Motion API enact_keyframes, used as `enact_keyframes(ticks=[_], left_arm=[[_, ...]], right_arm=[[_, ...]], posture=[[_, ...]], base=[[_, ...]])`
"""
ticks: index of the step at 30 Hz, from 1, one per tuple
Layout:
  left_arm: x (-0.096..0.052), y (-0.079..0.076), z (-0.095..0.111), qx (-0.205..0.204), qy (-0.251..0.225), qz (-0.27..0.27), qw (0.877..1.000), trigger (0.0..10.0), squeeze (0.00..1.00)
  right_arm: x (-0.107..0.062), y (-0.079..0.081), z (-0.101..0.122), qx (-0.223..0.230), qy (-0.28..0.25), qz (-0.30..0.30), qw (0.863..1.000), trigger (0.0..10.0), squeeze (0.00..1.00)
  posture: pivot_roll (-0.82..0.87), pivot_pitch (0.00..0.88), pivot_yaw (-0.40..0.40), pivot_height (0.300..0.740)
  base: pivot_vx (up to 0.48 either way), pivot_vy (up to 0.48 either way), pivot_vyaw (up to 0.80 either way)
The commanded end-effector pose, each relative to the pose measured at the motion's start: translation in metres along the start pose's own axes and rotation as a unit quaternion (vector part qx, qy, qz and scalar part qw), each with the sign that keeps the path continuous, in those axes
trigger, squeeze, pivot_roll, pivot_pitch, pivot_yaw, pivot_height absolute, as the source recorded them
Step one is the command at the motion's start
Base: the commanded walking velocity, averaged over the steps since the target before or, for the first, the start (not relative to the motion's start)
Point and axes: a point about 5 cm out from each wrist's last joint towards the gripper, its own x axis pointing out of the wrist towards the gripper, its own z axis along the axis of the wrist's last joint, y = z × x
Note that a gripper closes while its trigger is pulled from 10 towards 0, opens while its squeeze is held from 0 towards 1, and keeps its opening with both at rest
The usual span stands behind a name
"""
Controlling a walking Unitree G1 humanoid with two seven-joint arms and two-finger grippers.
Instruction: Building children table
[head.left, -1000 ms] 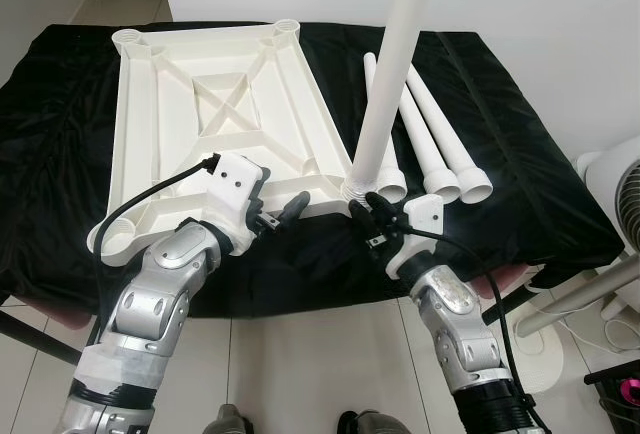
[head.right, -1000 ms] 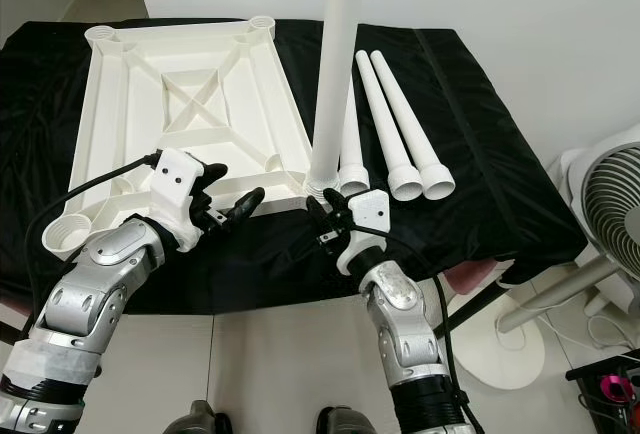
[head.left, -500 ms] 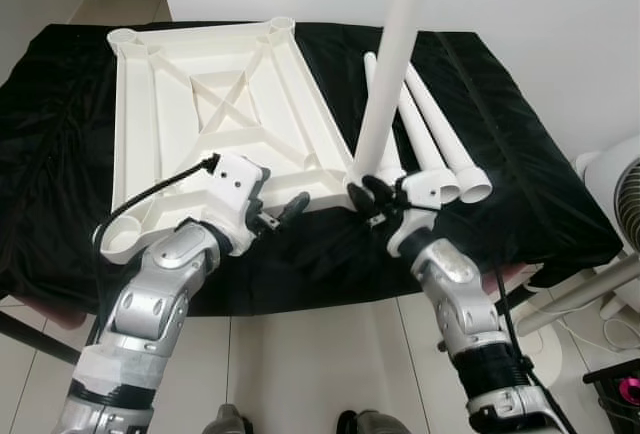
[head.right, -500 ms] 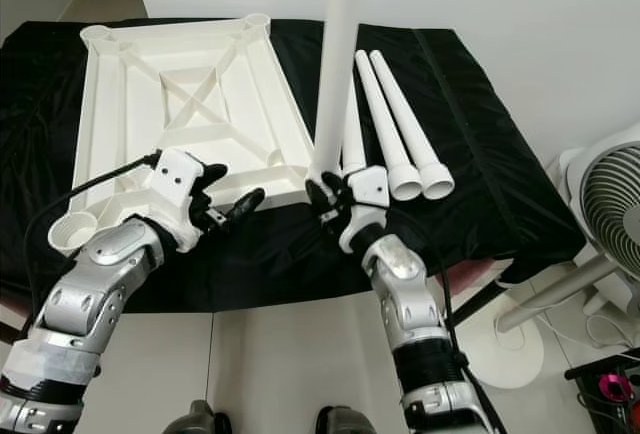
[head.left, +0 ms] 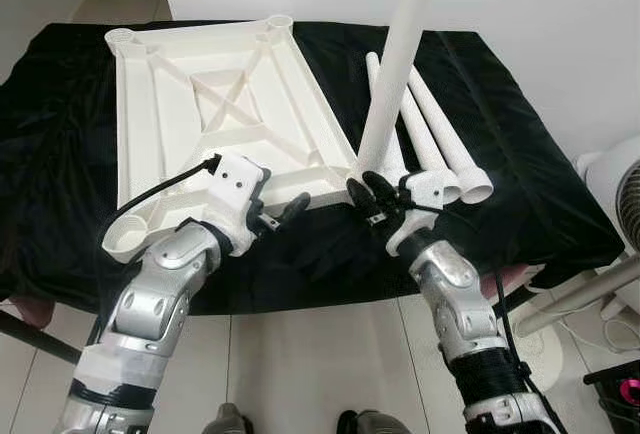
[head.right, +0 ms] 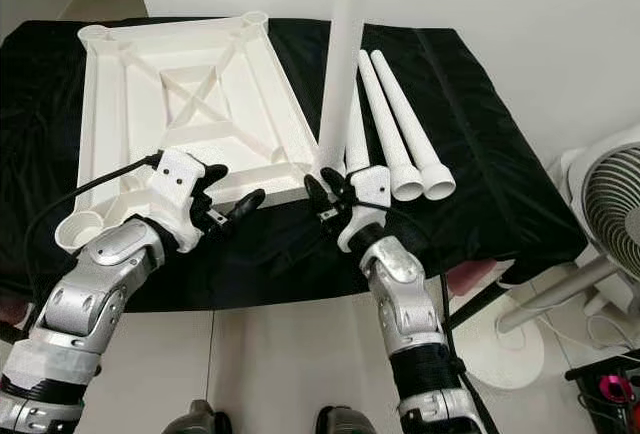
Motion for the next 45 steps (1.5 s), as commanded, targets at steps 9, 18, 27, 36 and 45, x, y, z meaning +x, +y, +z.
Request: enact_keyframes(ticks=[9, 18, 27, 36, 45], left_arm=[[0.003, 0.017, -0.007, 0.016, 0.035, 0.062, 0.997, 10.0, 0.00], [0.005, 0.019, -0.019, 0.032, 0.083, 0.030, 0.996, 10.0, 0.00], [0.006, 0.021, -0.036, 0.041, 0.141, 0.044, 0.988, 10.0, 0.00], [0.011, 0.039, -0.040, 0.033, 0.171, 0.113, 0.978, 10.0, 0.00], [0.012, 0.043, -0.045, 0.005, 0.182, 0.146, 0.972, 3.6, 0.00]], right_arm=[[-0.006, 0.005, 0.004, 0.003, -0.011, -0.005, 1.000, 10.0, 0.00], [-0.014, 0.007, 0.007, 0.004, -0.013, -0.017, 1.000, 10.0, 0.00], [-0.017, 0.007, 0.007, 0.003, -0.010, -0.031, 0.999, 10.0, 0.00], [-0.016, 0.008, 0.008, 0.005, -0.007, -0.037, 0.999, 10.0, 0.00], [-0.016, 0.005, 0.009, 0.001, -0.006, -0.042, 0.999, 10.0, 0.00]], posture=[[-0.01, 0.078, -0.007, 0.740], [-0.03, 0.089, 0.002, 0.740], [-0.03, 0.098, 0.010, 0.740], [-0.03, 0.093, 0.009, 0.740], [-0.03, 0.093, 0.009, 0.740]], base=[[0.000, 0.000, 0.00], [0.000, 0.000, 0.00], [0.000, 0.000, 0.00], [0.000, 0.000, 0.00], [0.000, 0.000, 0.00]])
